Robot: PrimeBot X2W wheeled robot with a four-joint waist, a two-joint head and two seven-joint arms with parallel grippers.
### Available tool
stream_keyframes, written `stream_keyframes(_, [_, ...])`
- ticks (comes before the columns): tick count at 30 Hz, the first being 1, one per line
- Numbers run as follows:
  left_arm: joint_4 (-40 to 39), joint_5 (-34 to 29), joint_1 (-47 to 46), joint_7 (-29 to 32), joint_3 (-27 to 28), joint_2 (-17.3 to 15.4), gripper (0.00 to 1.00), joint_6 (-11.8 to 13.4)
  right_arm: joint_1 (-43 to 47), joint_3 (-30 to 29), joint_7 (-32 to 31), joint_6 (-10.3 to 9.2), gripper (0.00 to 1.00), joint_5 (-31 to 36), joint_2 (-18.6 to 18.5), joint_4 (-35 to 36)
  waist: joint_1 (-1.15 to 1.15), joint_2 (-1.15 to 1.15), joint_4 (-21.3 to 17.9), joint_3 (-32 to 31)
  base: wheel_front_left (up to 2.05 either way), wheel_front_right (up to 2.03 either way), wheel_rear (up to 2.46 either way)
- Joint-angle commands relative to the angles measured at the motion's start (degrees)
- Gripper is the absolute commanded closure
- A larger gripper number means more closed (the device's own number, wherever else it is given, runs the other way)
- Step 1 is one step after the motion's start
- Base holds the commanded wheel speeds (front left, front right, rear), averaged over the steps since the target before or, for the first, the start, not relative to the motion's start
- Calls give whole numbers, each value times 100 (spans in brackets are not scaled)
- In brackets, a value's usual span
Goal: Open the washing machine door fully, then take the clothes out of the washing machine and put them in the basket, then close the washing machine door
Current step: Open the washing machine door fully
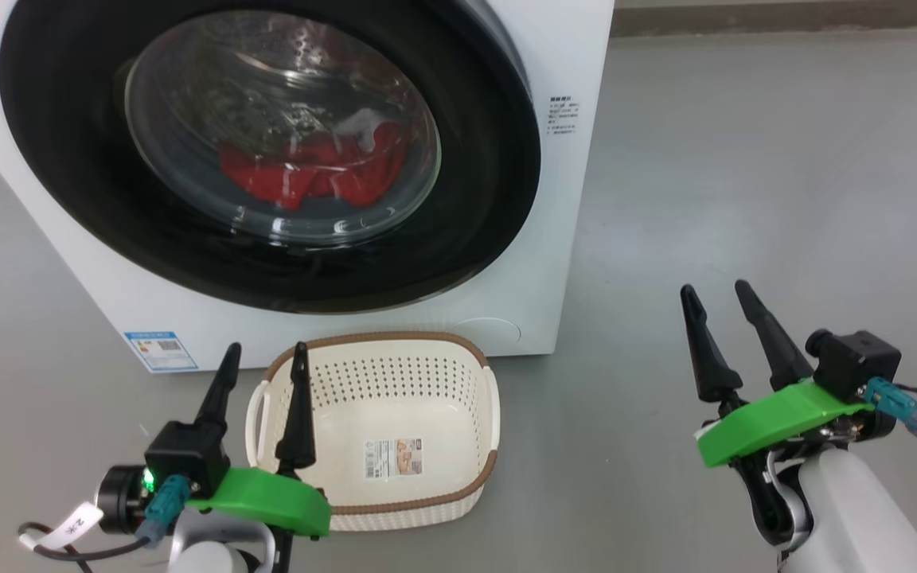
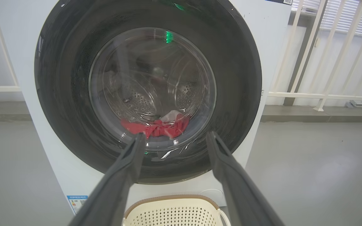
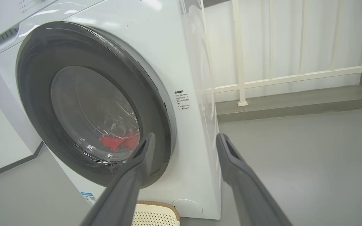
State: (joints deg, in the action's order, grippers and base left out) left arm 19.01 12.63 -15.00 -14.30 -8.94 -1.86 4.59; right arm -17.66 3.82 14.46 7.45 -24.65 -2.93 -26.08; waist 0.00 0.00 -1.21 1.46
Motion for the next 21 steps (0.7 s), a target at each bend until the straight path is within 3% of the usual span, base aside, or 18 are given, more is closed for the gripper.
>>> stream_keyframes(1, [-179, 47, -276, -70, 158, -102, 0, 30, -312, 118, 53, 3, 0, 29, 5, 138, 0, 0, 21, 97, 0, 0, 0])
stream_keyframes(6, [-297, 66, -348, -70, 124, -102, 0, 26, -480, 132, 53, 3, 0, 24, 5, 162, 0, 0, 56, 349, 0, 0, 0])
stream_keyframes(7, [-327, 69, -366, -70, 118, -102, 0, 27, -517, 127, 53, 3, 11, 18, 5, 165, 0, 0, 65, 404, 0, 0, 0])
stream_keyframes(8, [-360, 73, -384, -70, 111, -102, 0, 30, -557, 120, 53, 3, 44, 12, 5, 167, 0, 0, 75, 461, 0, 0, 0])
stream_keyframes(9, [-394, 76, -402, -70, 103, -102, 0, 33, -599, 114, 53, 3, 60, -14, 5, 163, 0, 0, 86, 518, 0, 0, 0])
stream_keyframes(11, [-464, 79, -440, -70, 82, -102, 0, 40, -690, 105, 53, 3, 100, -66, 5, 159, 0, 0, 107, 631, 0, 0, 0])
stream_keyframes(21, [-769, 47, -612, -70, -32, -102, 0, 77, -1406, 52, 54, 3, 100, -657, 5, 36, 0, 0, 200, 1135, 0, 0, 0])
